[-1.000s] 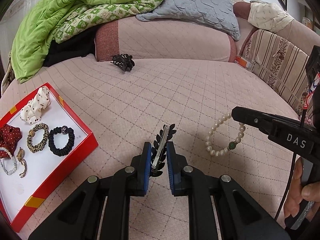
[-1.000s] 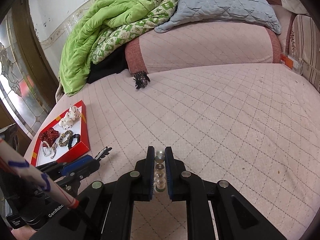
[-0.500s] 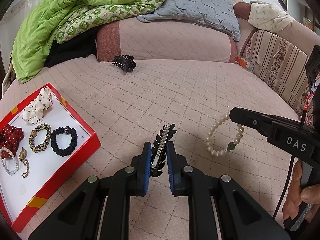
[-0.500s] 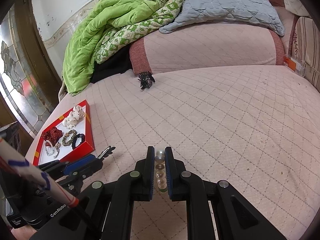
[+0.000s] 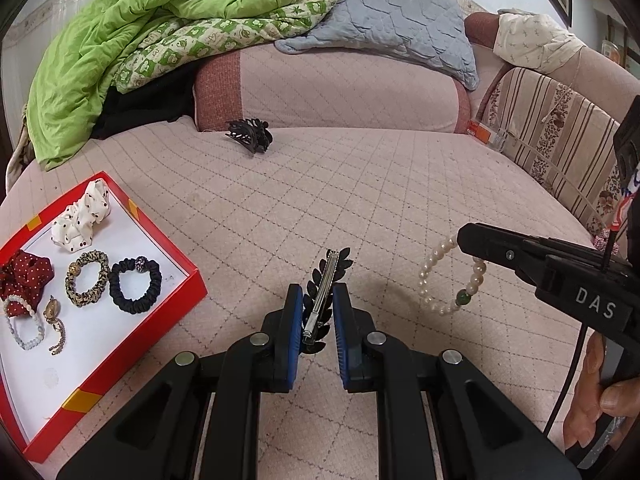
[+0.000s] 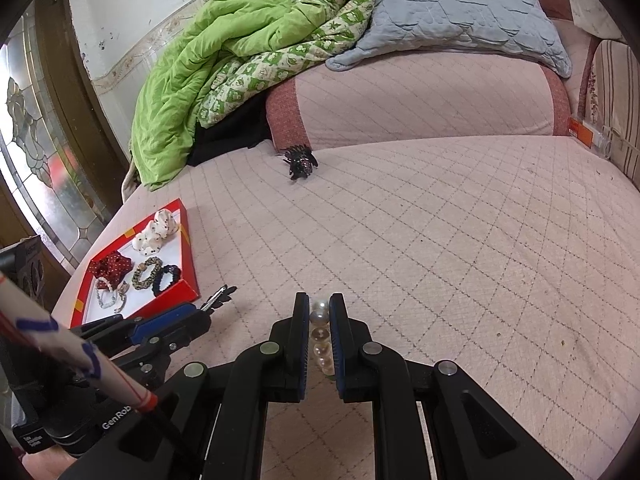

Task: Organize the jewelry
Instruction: 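Carry the leaf clip with the left tool while the right carries the pearl bracelet to the tray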

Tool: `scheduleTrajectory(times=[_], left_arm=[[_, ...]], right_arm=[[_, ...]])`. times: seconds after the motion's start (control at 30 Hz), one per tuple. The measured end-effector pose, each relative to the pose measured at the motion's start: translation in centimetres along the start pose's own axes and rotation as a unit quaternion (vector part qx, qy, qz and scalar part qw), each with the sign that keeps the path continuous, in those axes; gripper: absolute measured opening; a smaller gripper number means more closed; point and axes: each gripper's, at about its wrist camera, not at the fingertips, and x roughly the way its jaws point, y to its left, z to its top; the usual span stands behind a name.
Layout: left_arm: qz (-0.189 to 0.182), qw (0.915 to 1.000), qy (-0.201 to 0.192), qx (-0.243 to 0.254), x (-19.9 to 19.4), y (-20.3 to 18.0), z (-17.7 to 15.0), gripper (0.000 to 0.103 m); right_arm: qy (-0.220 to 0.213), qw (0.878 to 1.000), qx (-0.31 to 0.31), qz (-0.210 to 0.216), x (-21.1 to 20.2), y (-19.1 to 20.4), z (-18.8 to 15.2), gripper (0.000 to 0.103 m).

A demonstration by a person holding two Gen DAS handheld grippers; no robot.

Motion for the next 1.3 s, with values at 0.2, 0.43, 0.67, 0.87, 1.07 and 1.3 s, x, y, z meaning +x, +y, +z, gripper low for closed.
scheduleTrajectory(times=[0.2,0.43,0.67,0.87,1.07,1.3], left_arm=[[-0.006,0.9999,-0.006,-0.005,-0.7,0.2,0.0,0.015],[-0.01,0.9997,-0.016,-0.014,-1.7,0.8,0.1,0.015],[-0.008,0.9994,-0.024,-0.025,-2.8,2.1,0.1,0.015],[-0.005,0.9987,-0.031,-0.04,-3.9,3.6,-0.1,0.015],[0.0,0.9975,-0.04,-0.059,-5.2,5.7,-0.3,0.015],[0.007,0.9951,-0.051,-0.084,-6.7,8.5,-0.6,0.015]], right_arm=[[0.002,1.0,0.007,0.001,-0.9,0.6,-0.6,0.011],[0.002,1.0,0.008,-0.002,-1.5,1.5,-0.7,0.011],[0.007,1.0,-0.001,0.001,-1.6,3.3,-0.8,0.011],[0.009,1.0,-0.014,0.004,-1.6,5.2,-0.6,0.011],[0.01,0.999,-0.03,0.011,-1.4,7.7,-0.3,0.011],[0.013,0.998,-0.049,0.022,-0.8,10.9,0.2,0.011]])
